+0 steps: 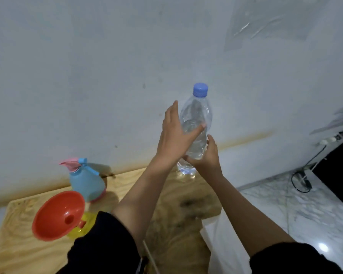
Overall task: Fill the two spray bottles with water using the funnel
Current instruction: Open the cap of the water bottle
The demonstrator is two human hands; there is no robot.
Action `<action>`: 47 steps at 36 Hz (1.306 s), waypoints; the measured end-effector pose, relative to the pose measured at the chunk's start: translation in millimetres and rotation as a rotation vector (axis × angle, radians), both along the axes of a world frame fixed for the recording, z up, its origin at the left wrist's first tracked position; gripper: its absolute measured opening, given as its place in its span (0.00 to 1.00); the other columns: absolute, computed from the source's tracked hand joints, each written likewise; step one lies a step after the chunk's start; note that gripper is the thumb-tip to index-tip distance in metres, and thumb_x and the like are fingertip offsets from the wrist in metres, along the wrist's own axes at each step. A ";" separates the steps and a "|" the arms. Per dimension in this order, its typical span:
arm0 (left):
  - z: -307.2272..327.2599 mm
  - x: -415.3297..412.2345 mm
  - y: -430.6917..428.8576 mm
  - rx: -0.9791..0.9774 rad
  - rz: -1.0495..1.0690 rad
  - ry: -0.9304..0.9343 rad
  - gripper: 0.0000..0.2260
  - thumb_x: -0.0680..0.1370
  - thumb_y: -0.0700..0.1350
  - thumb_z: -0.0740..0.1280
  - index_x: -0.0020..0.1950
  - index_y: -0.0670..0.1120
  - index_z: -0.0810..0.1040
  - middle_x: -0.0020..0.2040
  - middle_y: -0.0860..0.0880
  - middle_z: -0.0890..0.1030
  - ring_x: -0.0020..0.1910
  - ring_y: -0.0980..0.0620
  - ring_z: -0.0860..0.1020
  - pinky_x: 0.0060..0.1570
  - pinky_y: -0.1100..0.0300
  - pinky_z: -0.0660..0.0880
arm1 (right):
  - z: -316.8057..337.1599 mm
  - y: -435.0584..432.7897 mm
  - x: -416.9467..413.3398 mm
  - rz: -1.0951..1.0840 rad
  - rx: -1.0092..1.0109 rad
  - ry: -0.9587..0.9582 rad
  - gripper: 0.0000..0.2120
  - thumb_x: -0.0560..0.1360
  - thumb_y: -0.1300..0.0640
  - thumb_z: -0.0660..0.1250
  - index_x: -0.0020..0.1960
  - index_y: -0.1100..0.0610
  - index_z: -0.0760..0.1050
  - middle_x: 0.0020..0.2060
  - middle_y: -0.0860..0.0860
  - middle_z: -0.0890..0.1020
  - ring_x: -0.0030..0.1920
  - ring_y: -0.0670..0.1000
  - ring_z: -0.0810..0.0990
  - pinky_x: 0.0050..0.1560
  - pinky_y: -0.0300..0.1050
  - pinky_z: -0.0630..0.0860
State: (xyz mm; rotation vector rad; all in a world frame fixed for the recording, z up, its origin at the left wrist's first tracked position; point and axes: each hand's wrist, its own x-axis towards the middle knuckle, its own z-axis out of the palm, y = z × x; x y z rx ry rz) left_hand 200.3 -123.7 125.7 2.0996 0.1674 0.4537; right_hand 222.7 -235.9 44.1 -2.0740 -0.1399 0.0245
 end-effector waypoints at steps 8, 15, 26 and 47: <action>-9.9 22.3 -12.2 -0.077 -0.006 -0.074 0.42 0.69 0.53 0.75 0.76 0.54 0.55 0.67 0.53 0.63 0.60 0.63 0.67 0.60 0.65 0.68 | -5.0 6.5 25.4 0.051 -0.077 -0.118 0.52 0.58 0.40 0.78 0.71 0.60 0.57 0.62 0.57 0.76 0.60 0.58 0.78 0.56 0.54 0.77; -5.3 6.9 -10.6 -0.049 0.004 -0.092 0.40 0.67 0.52 0.77 0.74 0.51 0.61 0.65 0.51 0.67 0.62 0.57 0.70 0.62 0.58 0.73 | -9.0 5.6 19.0 0.038 -0.118 -0.144 0.48 0.58 0.38 0.78 0.69 0.55 0.59 0.58 0.53 0.78 0.55 0.55 0.80 0.52 0.51 0.79; -8.6 -81.6 -8.3 -0.101 0.055 -0.111 0.40 0.64 0.53 0.78 0.72 0.53 0.64 0.64 0.54 0.68 0.62 0.56 0.71 0.59 0.50 0.75 | -3.5 5.7 -74.7 0.053 -0.064 -0.121 0.44 0.60 0.43 0.79 0.67 0.54 0.62 0.57 0.51 0.79 0.55 0.53 0.80 0.49 0.43 0.74; -2.5 -201.8 8.0 -0.054 -0.181 -0.081 0.35 0.68 0.54 0.76 0.71 0.57 0.63 0.63 0.56 0.67 0.61 0.61 0.69 0.53 0.78 0.64 | -0.7 -7.0 -195.8 0.195 0.185 0.043 0.42 0.64 0.49 0.78 0.69 0.47 0.57 0.64 0.46 0.71 0.65 0.45 0.70 0.63 0.44 0.71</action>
